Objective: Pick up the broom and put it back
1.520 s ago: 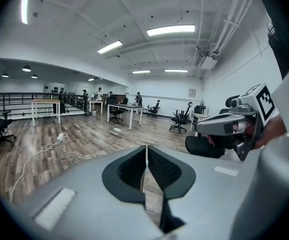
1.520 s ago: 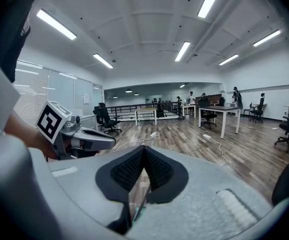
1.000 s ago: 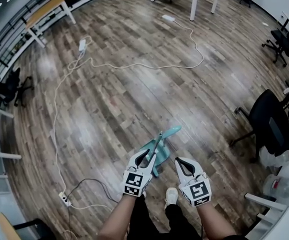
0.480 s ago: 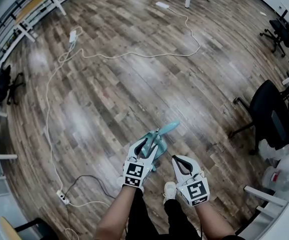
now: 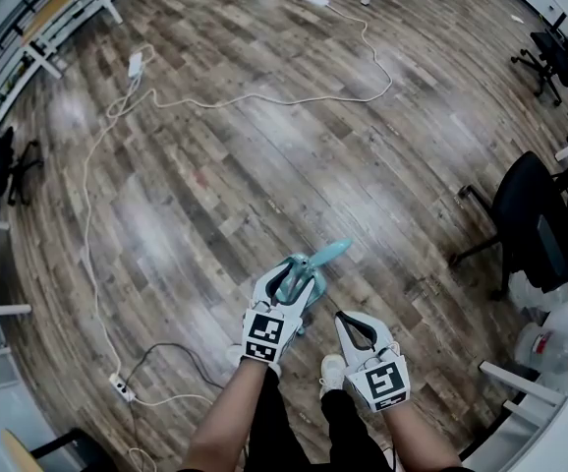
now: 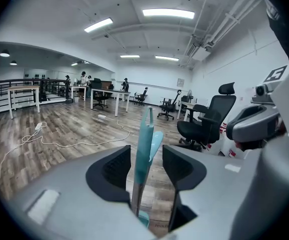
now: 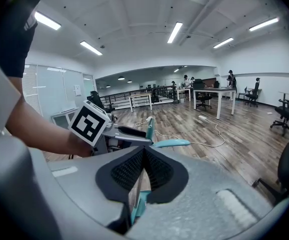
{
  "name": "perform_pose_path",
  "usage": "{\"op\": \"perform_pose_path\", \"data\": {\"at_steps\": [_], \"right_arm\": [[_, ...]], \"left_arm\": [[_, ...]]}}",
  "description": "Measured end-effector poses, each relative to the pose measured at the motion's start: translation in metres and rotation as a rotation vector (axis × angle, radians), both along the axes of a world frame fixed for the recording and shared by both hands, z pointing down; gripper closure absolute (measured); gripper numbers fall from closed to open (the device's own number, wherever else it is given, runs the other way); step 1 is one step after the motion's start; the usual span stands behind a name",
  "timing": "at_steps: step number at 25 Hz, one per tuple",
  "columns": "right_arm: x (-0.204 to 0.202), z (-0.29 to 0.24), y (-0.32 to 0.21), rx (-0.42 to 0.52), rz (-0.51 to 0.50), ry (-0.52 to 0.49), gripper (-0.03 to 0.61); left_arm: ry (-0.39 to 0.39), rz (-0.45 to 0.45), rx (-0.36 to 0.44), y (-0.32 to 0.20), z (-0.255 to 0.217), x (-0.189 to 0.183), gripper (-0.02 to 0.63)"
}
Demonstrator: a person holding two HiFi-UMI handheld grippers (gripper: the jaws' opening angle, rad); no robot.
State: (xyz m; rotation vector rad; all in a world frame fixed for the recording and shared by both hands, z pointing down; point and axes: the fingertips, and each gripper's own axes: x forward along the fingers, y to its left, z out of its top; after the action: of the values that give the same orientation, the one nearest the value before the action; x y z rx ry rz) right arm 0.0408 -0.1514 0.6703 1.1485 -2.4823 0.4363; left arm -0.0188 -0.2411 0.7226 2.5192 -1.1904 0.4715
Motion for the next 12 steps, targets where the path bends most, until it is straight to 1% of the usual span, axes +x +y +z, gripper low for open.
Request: {"op": "perform_pose_path", "data": {"at_steps": [5, 11, 12], "right_arm": [[-0.002, 0.004, 0.005, -0.016, -0.004, 0.001, 0.575], [-0.004, 0.002, 0.007, -0.021, -0.004, -0.002, 0.575], [-0.004, 0.002, 0.008, -0.022, -0.005, -0.002, 0.575]], "left_arm": [[-0.004, 0.007, 0.010, -0.007, -0.003, 0.004, 0.401], [-0.025, 0.006, 0.024, -0.013, -0.007, 0.006, 0.463], [-0.029, 0.003, 0.028, -0.013, -0.007, 0.006, 0.500]]}}
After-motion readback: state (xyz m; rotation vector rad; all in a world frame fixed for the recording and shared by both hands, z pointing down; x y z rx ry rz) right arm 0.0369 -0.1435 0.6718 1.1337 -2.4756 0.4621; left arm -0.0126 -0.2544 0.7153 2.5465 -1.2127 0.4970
